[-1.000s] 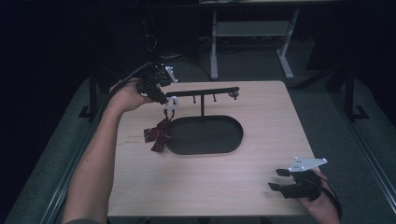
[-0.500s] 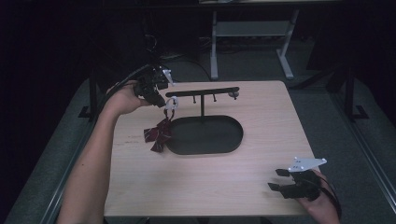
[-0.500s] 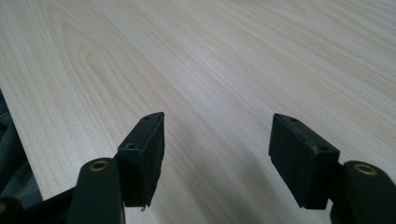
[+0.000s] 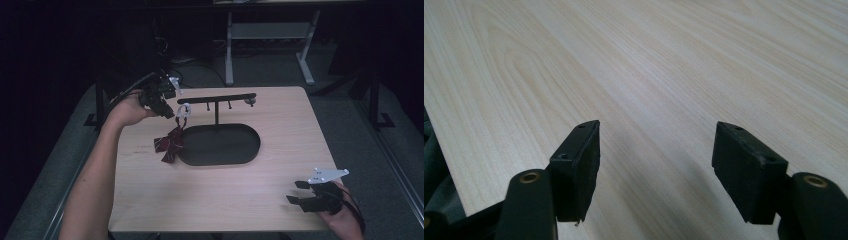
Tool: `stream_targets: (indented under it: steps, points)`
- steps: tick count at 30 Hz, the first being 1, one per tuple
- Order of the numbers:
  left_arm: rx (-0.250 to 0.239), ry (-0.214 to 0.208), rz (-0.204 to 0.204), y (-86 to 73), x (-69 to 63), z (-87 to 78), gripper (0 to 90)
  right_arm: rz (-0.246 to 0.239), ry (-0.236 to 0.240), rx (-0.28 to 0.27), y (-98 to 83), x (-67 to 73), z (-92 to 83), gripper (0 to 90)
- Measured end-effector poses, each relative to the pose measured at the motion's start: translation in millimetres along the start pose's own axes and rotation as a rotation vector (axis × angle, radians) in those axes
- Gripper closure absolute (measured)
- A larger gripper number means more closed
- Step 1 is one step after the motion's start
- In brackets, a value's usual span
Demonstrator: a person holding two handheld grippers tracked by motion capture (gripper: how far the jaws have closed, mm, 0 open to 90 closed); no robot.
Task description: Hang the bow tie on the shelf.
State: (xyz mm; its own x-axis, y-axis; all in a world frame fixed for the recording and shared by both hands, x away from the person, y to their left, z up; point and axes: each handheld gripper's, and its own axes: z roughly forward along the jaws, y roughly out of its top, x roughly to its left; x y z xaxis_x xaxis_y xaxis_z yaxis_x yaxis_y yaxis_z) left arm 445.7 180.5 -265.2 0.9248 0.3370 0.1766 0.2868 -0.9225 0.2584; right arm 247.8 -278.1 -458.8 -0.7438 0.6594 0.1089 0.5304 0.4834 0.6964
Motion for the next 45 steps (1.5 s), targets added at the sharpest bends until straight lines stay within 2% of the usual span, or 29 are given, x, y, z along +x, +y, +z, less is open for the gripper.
stream_targets:
  steps: [8,12,21,28,34,45]
  points:
    - [-0.014,-0.004,-0.007,-8.2,-5.1,0.8,78.6,0.007,-0.003,0.001,-0.2,-0.2,-0.6,35.2]
    - [-0.001,-0.005,-0.012,-12.8,-5.9,0.5,78.4,0.011,-0.002,0.005,0.2,0.6,0.8,35.2]
    - [-0.024,-0.007,-0.017,-20.2,-10.0,0.2,77.6,0.008,-0.003,0.007,-0.4,0.3,1.1,35.2]
    - [-0.015,-0.014,-0.020,-24.9,-15.0,2.2,76.7,0.011,-0.003,0.006,-0.5,1.0,0.5,35.2]
    - [-0.033,-0.009,-0.022,-29.8,-19.8,0.6,76.2,0.006,-0.006,0.004,-0.4,1.8,0.1,35.3]
    - [-0.034,-0.030,-0.028,-40.6,-28.8,5.5,74.7,0.008,-0.005,0.005,0.6,3.5,1.0,35.2]
